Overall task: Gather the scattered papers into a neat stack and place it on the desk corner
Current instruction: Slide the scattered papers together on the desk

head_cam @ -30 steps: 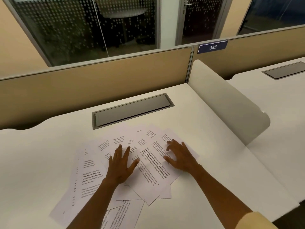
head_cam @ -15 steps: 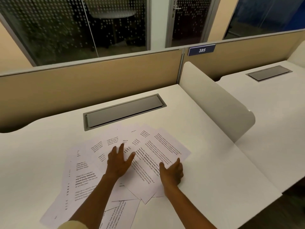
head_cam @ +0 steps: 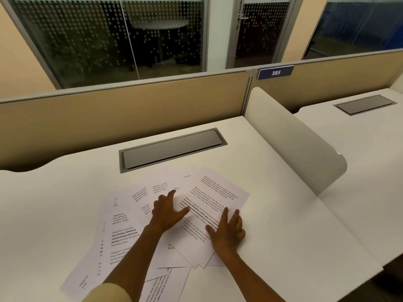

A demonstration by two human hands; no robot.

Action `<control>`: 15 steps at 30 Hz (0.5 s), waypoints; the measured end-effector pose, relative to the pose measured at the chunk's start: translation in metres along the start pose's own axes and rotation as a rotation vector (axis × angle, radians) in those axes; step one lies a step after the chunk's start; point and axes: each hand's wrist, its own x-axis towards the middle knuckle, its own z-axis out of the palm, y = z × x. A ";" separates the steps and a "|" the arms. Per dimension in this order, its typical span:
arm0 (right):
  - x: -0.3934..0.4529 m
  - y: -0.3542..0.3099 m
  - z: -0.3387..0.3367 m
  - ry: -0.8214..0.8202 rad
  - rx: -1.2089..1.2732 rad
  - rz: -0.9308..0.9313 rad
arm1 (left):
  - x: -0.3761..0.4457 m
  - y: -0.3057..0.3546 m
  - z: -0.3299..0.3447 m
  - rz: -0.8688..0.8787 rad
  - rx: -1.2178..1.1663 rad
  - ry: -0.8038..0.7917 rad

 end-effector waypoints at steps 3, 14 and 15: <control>-0.001 0.000 0.001 0.008 -0.001 -0.003 | 0.008 0.004 -0.004 -0.042 -0.012 -0.002; 0.004 0.002 0.002 0.001 0.018 -0.008 | 0.024 0.018 0.009 -0.017 0.109 -0.002; 0.004 0.002 0.003 -0.001 0.020 -0.009 | 0.025 0.019 0.011 -0.012 0.117 0.010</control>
